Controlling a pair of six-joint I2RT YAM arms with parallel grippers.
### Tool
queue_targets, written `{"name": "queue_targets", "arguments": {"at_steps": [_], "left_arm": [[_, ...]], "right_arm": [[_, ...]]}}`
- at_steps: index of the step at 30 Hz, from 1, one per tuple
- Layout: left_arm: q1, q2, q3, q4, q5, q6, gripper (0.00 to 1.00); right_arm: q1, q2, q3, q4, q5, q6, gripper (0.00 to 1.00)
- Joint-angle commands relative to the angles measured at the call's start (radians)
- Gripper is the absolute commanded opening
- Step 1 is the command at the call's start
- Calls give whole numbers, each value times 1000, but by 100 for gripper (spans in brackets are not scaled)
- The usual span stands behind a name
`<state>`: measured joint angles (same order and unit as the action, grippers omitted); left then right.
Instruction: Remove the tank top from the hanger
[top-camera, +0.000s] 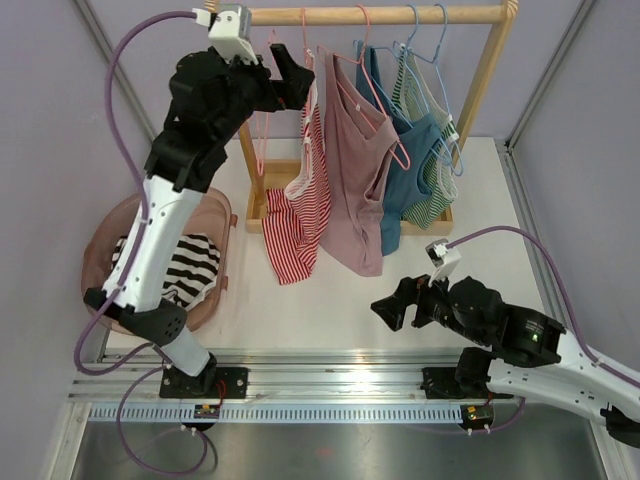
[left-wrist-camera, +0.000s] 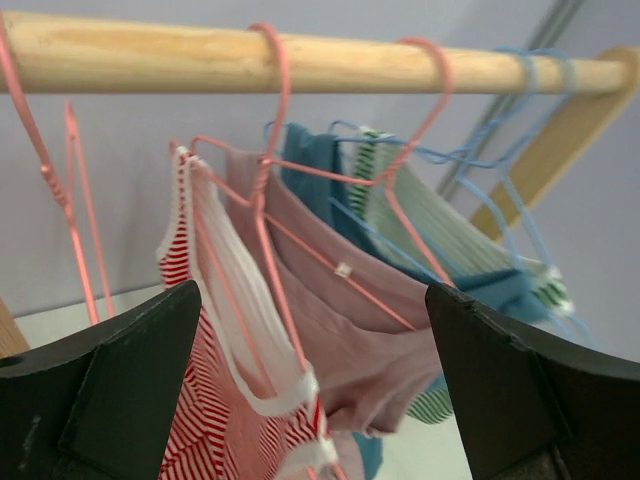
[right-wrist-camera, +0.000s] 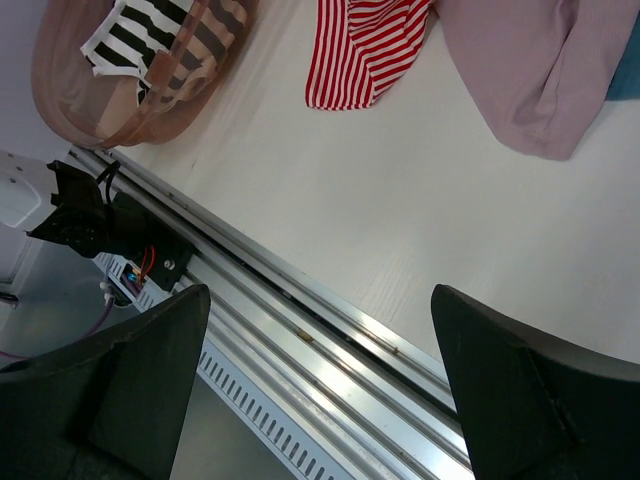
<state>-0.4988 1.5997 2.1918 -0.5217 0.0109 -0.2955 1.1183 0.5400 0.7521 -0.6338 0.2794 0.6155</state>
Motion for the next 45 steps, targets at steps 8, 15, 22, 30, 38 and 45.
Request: {"name": "queue_targets", "arguments": {"at_steps": [8, 15, 22, 30, 38, 45], "left_arm": [[-27, 235, 164, 3, -226, 133, 73], [-38, 266, 167, -3, -262, 162, 43], [-44, 259, 183, -4, -253, 165, 13], [-46, 244, 195, -14, -256, 159, 0], [-52, 154, 158, 54, -258, 102, 0], [-57, 89, 131, 68, -250, 65, 0]], "right_arm": [[3, -49, -56, 25, -43, 47, 100], [5, -8, -80, 88, -68, 36, 99], [5, 72, -89, 140, -109, 29, 100], [5, 84, -85, 157, -126, 29, 99], [5, 48, -80, 149, -117, 29, 99], [3, 40, -77, 146, -123, 36, 99]]}}
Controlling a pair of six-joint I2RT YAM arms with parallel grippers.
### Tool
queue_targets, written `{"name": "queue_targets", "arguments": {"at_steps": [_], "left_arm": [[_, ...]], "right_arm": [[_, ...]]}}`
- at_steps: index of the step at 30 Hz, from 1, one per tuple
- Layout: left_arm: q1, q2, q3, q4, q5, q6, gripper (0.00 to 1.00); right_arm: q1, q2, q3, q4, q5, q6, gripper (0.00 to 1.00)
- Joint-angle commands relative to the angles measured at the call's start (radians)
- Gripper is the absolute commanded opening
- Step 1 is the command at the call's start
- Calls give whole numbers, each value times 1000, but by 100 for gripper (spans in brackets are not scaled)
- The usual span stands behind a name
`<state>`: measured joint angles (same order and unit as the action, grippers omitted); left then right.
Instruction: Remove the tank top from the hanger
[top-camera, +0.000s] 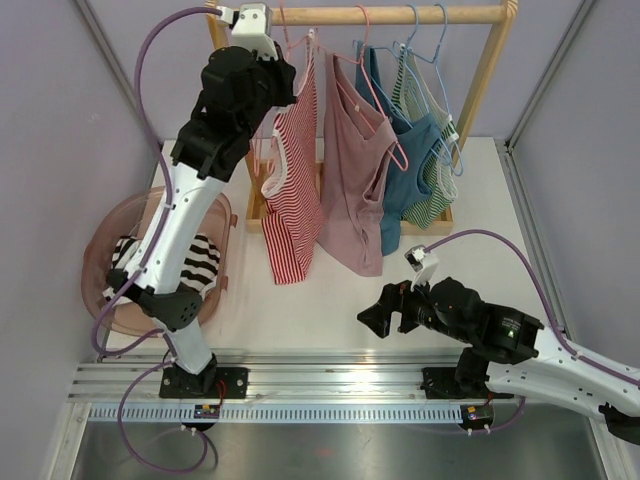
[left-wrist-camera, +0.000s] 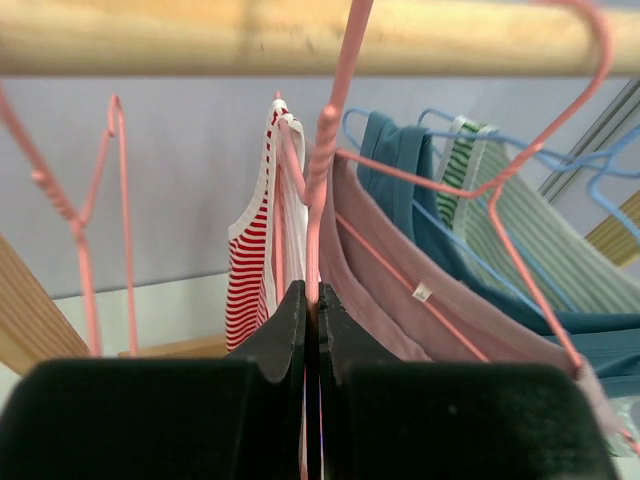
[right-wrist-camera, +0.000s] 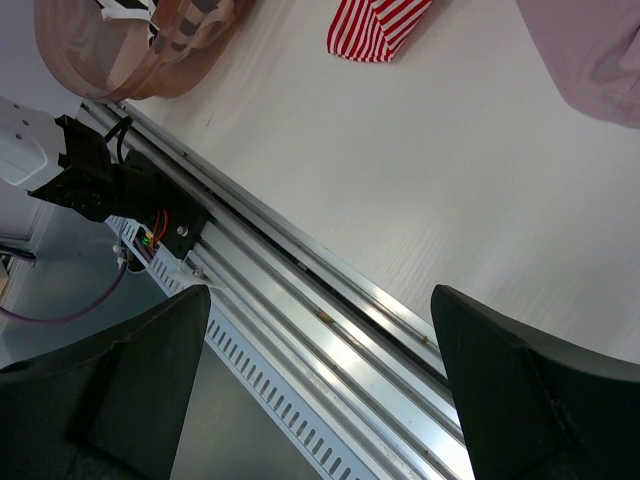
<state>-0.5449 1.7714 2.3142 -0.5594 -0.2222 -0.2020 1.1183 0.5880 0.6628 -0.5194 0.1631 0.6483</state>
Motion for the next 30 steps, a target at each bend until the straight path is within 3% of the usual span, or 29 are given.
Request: {"name": "queue_targets", "arguments": {"at_steps": [1, 7, 12, 18, 24, 30], "left_arm": [[-10, -92, 7, 96, -16, -34, 0], [-15, -243, -136, 81, 35, -85, 0], [-15, -374, -239, 21, 176, -146, 0], [-15, -673, -634, 136, 455, -243, 0], [-15, -973, -965, 216, 500, -371, 0], [-16, -1113, -1160, 233, 564, -464, 0]], "right_arm": [[5, -13, 12, 32, -5, 4, 99], [5, -30, 32, 24, 41, -10, 100], [3, -21, 76, 42, 78, -41, 99], [5, 13, 138, 125, 170, -85, 99], [3, 61, 165, 263, 188, -104, 99], [3, 182, 202, 375, 280, -119, 100]]}}
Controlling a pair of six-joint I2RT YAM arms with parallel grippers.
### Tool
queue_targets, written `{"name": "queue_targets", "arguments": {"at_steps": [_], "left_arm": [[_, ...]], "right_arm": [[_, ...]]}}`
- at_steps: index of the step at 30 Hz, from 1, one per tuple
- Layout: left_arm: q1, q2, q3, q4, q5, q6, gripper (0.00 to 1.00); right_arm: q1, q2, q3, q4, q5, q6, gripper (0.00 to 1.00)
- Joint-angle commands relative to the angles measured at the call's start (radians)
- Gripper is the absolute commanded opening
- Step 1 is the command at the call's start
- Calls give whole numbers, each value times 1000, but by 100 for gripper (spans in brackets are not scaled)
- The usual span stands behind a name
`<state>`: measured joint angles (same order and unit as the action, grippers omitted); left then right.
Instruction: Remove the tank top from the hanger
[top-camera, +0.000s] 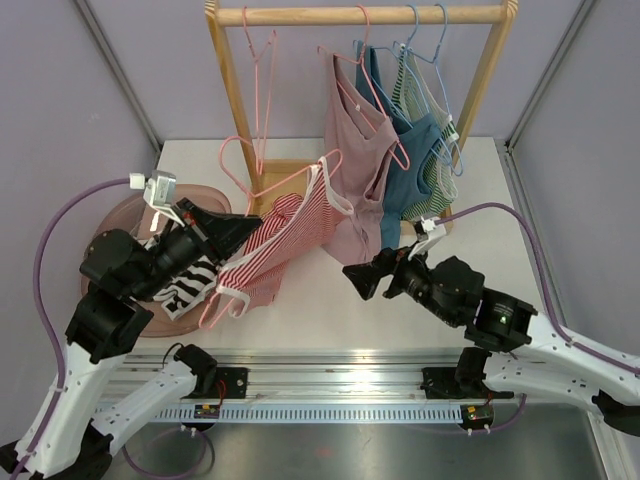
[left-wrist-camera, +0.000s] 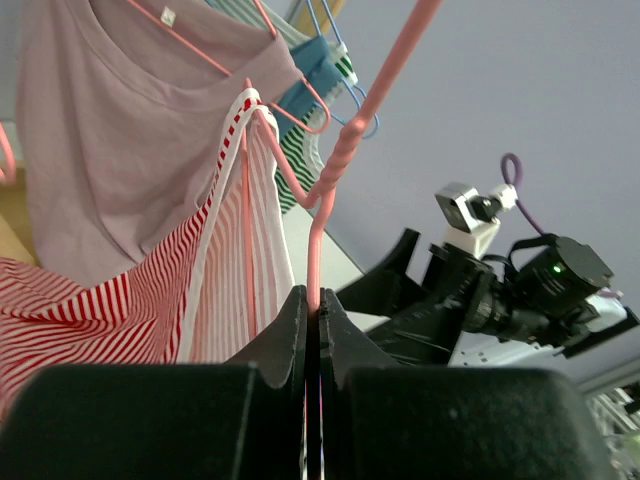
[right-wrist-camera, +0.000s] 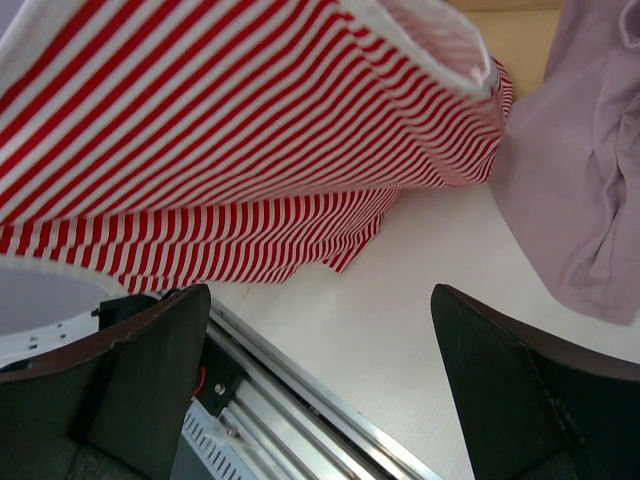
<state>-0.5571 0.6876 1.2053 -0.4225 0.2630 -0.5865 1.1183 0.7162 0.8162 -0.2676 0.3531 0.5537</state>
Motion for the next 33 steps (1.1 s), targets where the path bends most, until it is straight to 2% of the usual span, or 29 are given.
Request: {"name": "queue_targets", "arguments": {"at_steps": [1, 5, 12, 16, 18, 22, 24, 26, 27, 28, 31, 33], "left_arm": [[-4, -42, -67, 67, 76, -79, 0], [-4, -103, -150, 13, 64, -73, 0], [-4, -174, -233, -25, 62, -73, 0], [-6, -189, -248, -41, 64, -70, 0], [-6, -191, -257, -41, 71, -70, 0], [-6, -192, -270, -41, 78, -67, 0], [-6, -194, -268, -44, 81, -64, 0], [-6, -195, -268, -47, 79, -64, 0], [-6, -200, -266, -48, 76, -62, 0], [-6, -203, -266, -50, 76, -62, 0], [-6, -209, -270, -50, 74, -61, 0], [-4, -204, -271, -52, 67, -58, 0]], "right_arm": [[3, 72, 60, 133, 105, -28, 99], [2, 210, 158, 134, 197, -38, 99], [2, 385, 288, 139, 245, -54, 97], [-3, 448, 325, 160, 256, -74, 89], [-12, 477, 336, 166, 222, -75, 83], [-38, 509, 365, 172, 185, -75, 77], [-48, 525, 370, 174, 172, -77, 71], [-67, 534, 371, 166, 162, -77, 62], [-77, 537, 371, 162, 156, -75, 55], [-93, 540, 368, 159, 143, -72, 52], [-121, 540, 348, 162, 106, -48, 53], [-133, 534, 342, 166, 57, -37, 60]]}}
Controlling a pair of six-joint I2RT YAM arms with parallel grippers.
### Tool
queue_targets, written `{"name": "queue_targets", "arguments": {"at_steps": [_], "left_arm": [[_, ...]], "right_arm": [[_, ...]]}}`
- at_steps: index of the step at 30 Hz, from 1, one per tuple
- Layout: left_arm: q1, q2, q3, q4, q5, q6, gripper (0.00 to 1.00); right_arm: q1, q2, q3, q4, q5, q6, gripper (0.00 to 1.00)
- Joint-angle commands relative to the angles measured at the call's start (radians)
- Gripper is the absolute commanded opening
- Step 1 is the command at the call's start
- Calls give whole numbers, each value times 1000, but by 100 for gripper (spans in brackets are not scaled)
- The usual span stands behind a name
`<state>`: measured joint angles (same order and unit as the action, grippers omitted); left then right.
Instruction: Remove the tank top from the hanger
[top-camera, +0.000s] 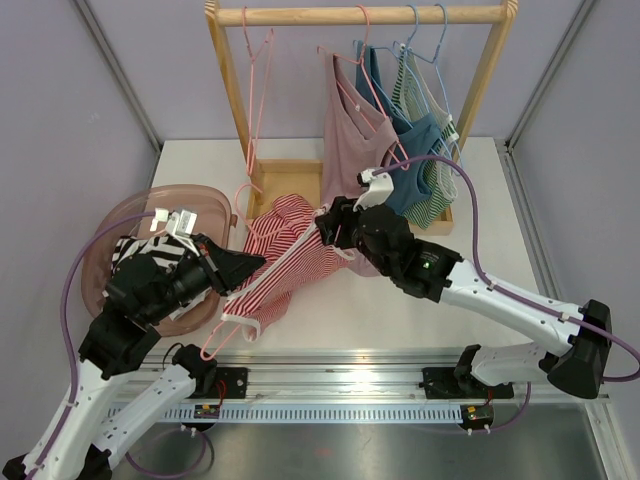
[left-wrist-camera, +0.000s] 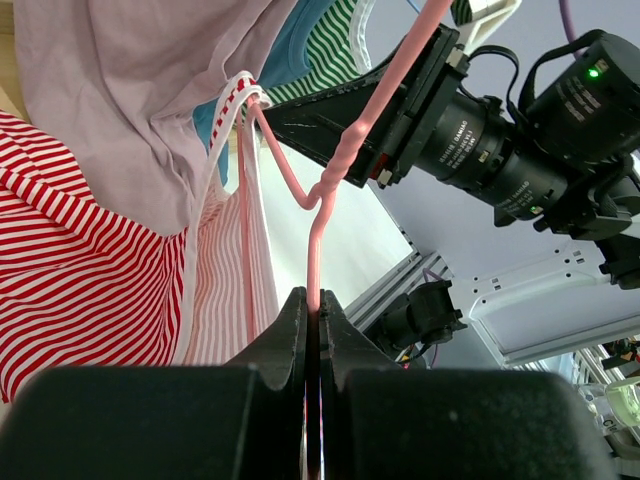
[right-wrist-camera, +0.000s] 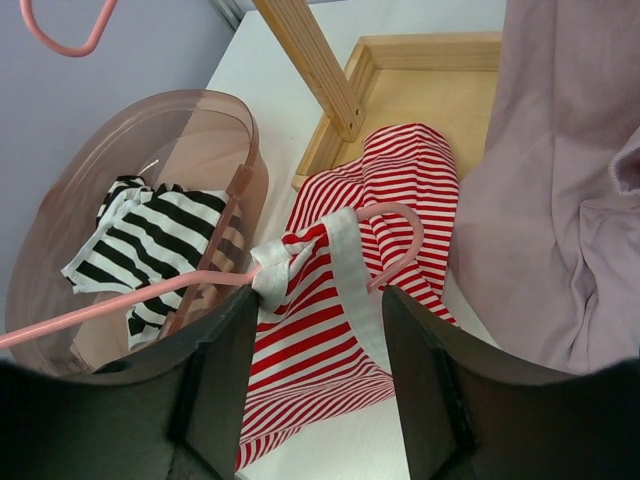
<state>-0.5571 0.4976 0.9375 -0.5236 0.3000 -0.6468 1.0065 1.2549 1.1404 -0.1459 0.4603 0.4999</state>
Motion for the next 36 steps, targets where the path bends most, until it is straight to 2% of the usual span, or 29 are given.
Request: {"name": "queue_targets", "arguments": {"at_steps": [1, 6, 13, 15, 19, 21, 23, 24, 29, 30, 32, 33, 34, 36], "left_arm": [[-6, -10, -5, 48, 30, 4, 0], [-6, -10, -6, 63, 53, -4, 0], [-4, -11, -6, 60, 48, -5, 0], [-6, -10, -8, 62, 48, -5, 0], [-6, -10, -11, 59, 39, -4, 0], [-4, -10, -9, 57, 39, -4, 0], [-6, -11, -9, 59, 41, -5, 0], [-6, -13, -8, 57, 39, -5, 0], [-4, -11, -3, 42, 16, 4, 0], [-4, -11, -3, 40, 14, 4, 0], [-6, -10, 0, 34, 11, 9, 0], [-6, -11, 0, 30, 5, 10, 0], [-6, -13, 1, 25, 1, 16, 0], [-4, -14, 7, 11, -7, 21, 0]], "right_arm": [[-20, -6, 13, 55, -69, 22, 61], [-40, 6, 24, 42, -60, 6, 58], [-75, 12, 2, 97, -214, 42, 56], [-78, 20, 7, 106, -245, 54, 57], [-78, 28, 15, 118, -328, 65, 66], [-78, 32, 15, 114, -313, 66, 65], [-80, 37, 18, 98, -293, 59, 58], [-80, 40, 18, 94, -278, 55, 51], [-80, 37, 5, 83, -261, 42, 35], [-80, 31, 1, 83, -255, 39, 28], [-78, 28, -4, 78, -247, 26, 19], [-80, 20, -7, 74, -235, 23, 12], [-82, 20, -8, 69, -227, 22, 0], [-88, 9, -13, 55, -197, 9, 0]]}}
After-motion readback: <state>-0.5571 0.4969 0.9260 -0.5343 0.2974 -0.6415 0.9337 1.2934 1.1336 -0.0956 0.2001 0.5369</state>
